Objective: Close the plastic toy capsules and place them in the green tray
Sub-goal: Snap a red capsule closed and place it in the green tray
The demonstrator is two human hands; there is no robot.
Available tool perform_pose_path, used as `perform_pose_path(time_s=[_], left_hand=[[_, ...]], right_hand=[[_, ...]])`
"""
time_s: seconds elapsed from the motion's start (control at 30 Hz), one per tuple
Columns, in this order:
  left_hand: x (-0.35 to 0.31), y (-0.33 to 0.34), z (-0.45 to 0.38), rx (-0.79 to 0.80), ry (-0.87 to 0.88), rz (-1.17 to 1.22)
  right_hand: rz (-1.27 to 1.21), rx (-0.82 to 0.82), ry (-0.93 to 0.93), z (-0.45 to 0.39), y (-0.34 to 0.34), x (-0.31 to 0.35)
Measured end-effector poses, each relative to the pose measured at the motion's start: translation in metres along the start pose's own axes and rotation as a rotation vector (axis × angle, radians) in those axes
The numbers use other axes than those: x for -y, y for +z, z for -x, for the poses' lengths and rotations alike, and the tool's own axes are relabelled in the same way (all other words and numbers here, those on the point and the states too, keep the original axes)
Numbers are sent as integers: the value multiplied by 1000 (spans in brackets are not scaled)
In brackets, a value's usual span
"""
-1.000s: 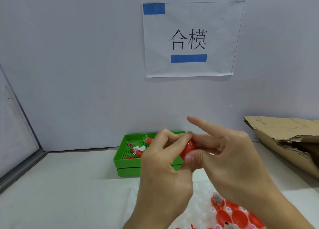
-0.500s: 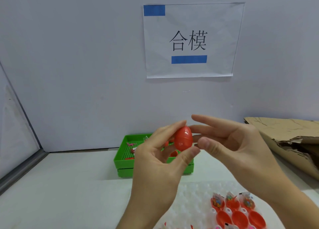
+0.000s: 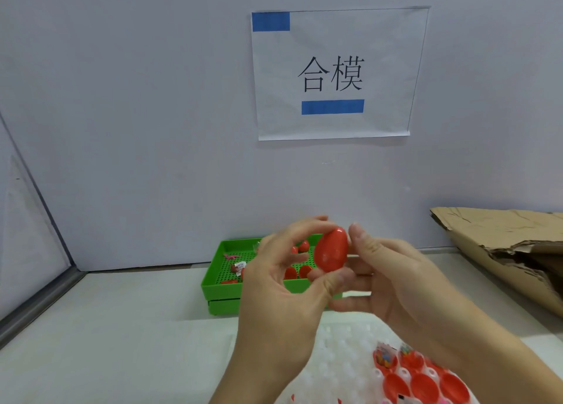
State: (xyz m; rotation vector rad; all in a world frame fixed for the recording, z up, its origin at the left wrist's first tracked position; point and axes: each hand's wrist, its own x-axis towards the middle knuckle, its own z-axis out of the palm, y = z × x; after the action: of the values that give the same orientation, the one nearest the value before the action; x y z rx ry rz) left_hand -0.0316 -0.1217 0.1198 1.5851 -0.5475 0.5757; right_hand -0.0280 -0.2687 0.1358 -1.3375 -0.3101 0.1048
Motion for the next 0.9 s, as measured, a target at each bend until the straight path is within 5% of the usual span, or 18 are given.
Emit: perform_pose_path(time_s=[0.17,0.53,0.9], left_hand=[[1,-3,-2,47,31,-25],[9,-10,-3,-62,139,-197],[7,-21,-2,177,-29,168]], right_hand=[[-180,-13,-47,-3,0,-5],[103,78,-159,-2,-3,-10],[405,-98,-448,3,4,-8]])
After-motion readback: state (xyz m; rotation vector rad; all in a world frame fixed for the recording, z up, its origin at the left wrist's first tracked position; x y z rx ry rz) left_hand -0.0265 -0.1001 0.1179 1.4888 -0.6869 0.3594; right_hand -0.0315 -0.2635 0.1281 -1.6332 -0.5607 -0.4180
